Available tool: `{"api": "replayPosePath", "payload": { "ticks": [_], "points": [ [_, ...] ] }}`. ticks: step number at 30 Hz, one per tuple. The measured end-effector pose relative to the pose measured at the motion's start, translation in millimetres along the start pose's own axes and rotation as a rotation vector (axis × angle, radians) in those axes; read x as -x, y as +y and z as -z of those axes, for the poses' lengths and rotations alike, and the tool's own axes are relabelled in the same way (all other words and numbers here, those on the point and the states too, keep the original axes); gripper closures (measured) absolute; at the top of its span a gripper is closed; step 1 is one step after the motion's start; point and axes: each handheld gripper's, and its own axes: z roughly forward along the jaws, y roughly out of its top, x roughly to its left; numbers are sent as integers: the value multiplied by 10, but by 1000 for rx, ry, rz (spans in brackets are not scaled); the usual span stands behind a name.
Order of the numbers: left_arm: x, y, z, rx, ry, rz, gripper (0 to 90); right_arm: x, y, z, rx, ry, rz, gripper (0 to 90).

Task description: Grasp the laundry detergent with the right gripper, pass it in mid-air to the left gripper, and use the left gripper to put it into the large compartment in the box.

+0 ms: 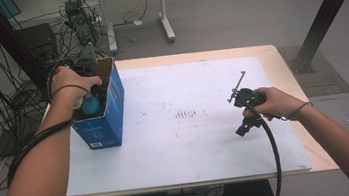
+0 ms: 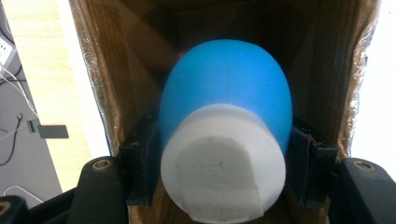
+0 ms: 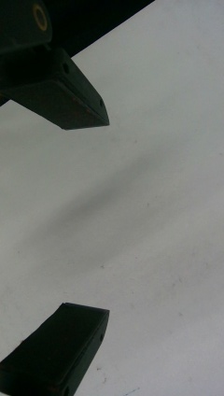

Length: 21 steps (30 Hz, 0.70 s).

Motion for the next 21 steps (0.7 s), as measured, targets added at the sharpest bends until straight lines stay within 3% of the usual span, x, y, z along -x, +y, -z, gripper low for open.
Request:
{"api": "replayPosePath", "payload": {
  "ticks": [21],
  "points": [
    [-10, 0, -2, 2, -6, 5, 376, -8, 9, 2, -3, -1, 8, 72]
  ]
}}
